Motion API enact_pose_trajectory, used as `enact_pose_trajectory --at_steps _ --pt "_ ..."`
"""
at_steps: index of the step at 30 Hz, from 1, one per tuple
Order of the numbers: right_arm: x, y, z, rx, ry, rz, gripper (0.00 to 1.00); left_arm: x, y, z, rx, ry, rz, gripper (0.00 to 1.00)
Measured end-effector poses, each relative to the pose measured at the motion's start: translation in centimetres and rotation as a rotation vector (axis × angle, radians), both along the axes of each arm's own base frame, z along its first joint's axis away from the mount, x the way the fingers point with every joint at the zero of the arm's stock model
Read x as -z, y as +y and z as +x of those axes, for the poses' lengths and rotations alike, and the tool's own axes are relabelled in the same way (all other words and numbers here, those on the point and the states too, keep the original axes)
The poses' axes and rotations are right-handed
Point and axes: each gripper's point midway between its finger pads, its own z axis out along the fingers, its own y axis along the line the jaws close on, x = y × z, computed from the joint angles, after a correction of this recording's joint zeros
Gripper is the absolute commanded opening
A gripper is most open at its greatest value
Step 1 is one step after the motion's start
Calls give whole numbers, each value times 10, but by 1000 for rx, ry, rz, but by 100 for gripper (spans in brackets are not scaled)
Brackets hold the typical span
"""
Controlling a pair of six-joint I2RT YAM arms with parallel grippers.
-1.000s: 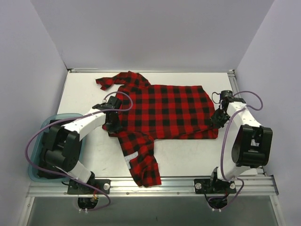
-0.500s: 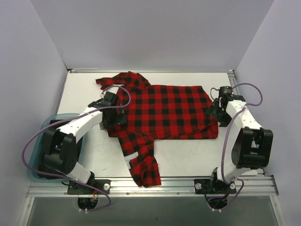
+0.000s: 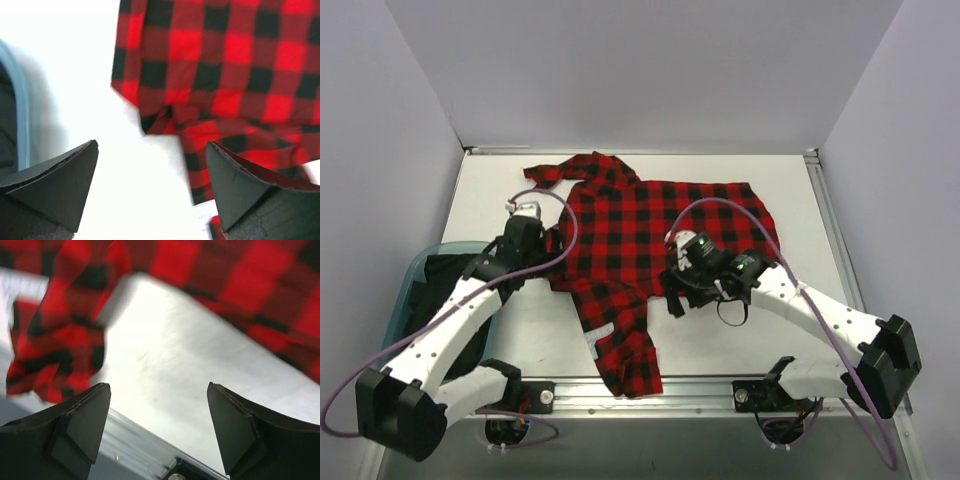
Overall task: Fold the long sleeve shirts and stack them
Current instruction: Fold the shirt
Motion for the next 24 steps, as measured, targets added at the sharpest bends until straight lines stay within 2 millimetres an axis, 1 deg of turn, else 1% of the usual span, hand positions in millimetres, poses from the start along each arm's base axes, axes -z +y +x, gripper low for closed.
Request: enact_pose_trajectory --at_steps 4,6,9,12,15,19,24 --pt "19 25 -46 -216 84 -30 79 31 14 -25 4 42 39 97" --pt "28 37 -67 -321 104 -61 79 41 19 -34 3 60 58 98" --pt "41 52 -102 -487 116 -119 79 40 26 -32 -11 45 90 97" --pt "48 62 -123 -602 103 -172 79 40 32 -29 -33 38 110 97" --pt "53 73 -130 -664 86 -203 79 41 39 -27 -60 40 122 97" --pt "64 84 -125 -704 73 -233 81 39 45 -26 -85 33 136 97" --pt "74 92 -119 -754 63 -262 83 36 49 -26 -100 22 140 98"
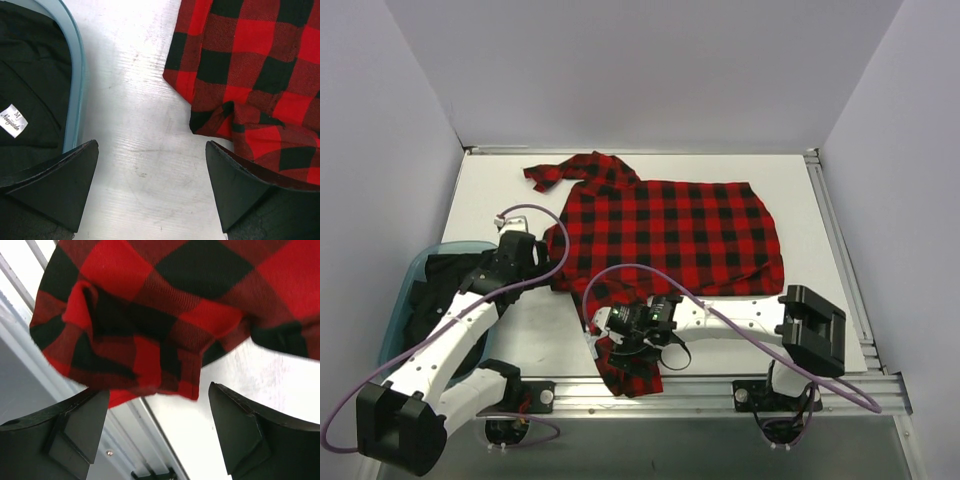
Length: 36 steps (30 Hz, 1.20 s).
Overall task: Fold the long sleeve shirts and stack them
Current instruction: Fold the shirt
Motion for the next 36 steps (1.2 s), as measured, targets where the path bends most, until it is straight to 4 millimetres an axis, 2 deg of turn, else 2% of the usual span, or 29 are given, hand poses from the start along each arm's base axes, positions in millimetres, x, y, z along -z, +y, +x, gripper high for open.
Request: enact_pose_trajectory --at_steps 3,5,8,9,12,14,17,20,23,27,30,32,34,36 --pt "6 4 2 -36 -4 -14 82 0 3 0 -13 -1 2 98" --pt "9 6 2 -58 0 -20 77 0 5 1 -18 -1 1 97" --pt "14 7 0 -92 14 -27 54 0 5 1 -21 -1 1 97" --pt "15 7 0 -102 19 -30 35 0 6 1 -23 -1 1 97" --pt "15 6 0 -115 32 -28 6 0 6 1 -23 0 0 97" --pt "12 6 2 -123 36 -24 0 0 6 1 -23 1 -1 97" --pt "2 5 16 -101 25 -14 0 2 5 1 -22 8 -7 97" --pt "-22 5 53 -29 -28 21 0 3 5 1 -20 14 -12 97" --pt "-57 5 107 75 -121 74 0 4 5 1 -20 17 -15 98" --pt "-117 2 180 206 -279 164 0 5 3 0 -16 25 -27 97" --pt "-164 -1 226 292 -389 231 0 7 3 0 -15 33 -32 97" --pt "-188 0 253 343 -443 263 0 8 2 0 -13 37 -37 97" --pt "-200 -2 279 395 -482 283 0 10 0 0 -7 44 -44 97" --pt "-201 -5 301 446 -496 276 0 11 -2 0 0 52 -51 97"
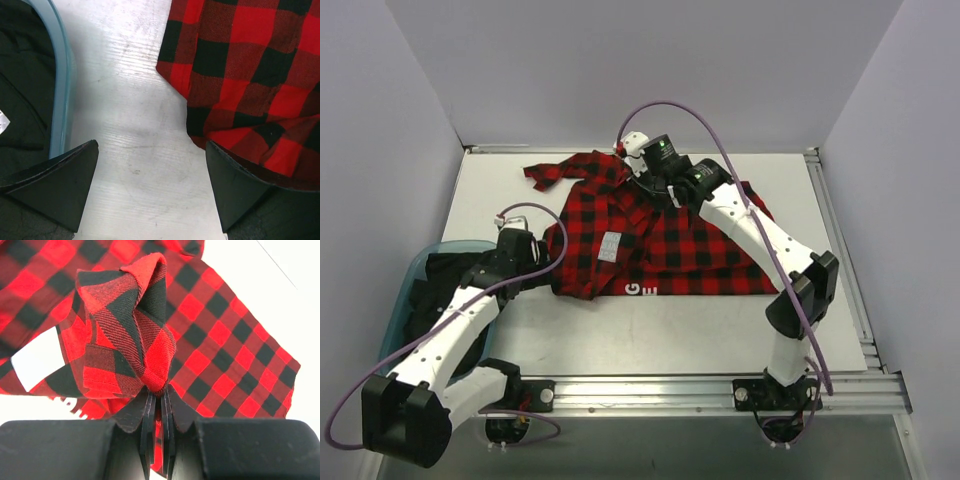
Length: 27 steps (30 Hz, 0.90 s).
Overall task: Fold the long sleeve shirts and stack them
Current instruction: Fold the shirt
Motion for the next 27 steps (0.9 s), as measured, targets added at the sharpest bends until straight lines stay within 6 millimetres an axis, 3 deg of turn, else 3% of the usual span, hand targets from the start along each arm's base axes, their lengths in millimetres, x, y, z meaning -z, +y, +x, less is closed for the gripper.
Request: enact_pose_trajectory --at_steps 5,11,22,27 --pt "23 -8 36 106 38 -1 0 4 -4 -1 15 20 -16 97" --pt "52 -21 56 191 87 -27 0 8 -10 -2 36 41 -41 97" --pt "42 -30 91 306 47 46 0 21 -21 -4 72 98 -76 97" --pt "40 -22 100 293 23 83 5 24 -23 -5 80 112 -85 97"
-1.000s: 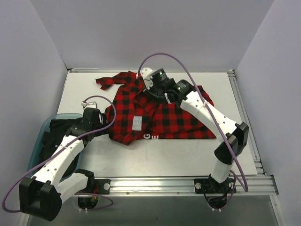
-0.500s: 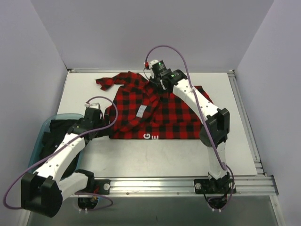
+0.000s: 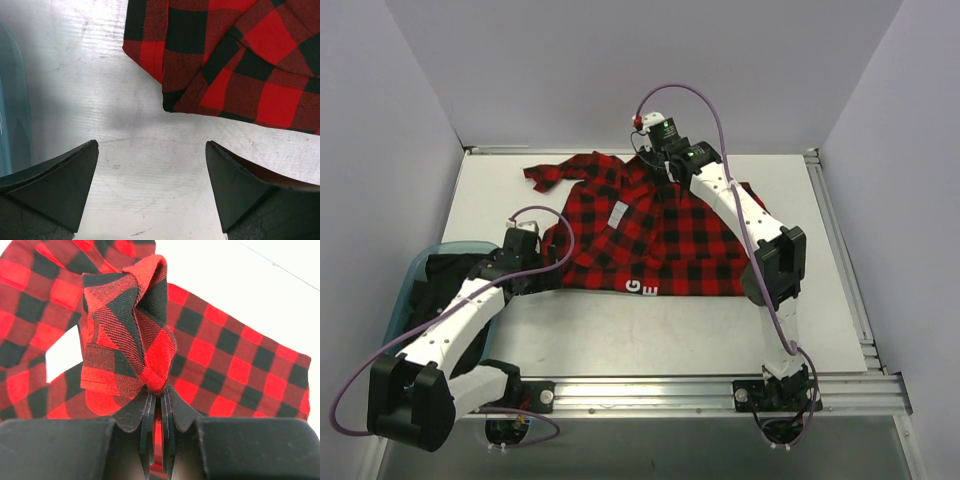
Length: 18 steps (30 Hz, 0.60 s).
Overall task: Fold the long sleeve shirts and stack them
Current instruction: Fold the shirt
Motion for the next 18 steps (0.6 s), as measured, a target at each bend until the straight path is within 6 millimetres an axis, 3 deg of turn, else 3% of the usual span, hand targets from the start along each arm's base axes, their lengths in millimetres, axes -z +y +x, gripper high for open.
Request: enact_pose_trajectory --at_steps 6,11,13,16,18 --pt "11 18 1 -55 23 57 11 1 -1 0 4 5 -5 97" --pt "40 12 -6 -11 80 49 44 2 -2 -1 6 11 -7 96" --pt "55 2 -9 39 111 44 56 2 -2 -1 4 13 -8 96" --pt "80 -33 -25 146 187 44 59 3 -3 -1 -9 14 -19 96" --pt "87 -68 -43 237 237 55 59 4 -5 -1 -29 21 -37 95"
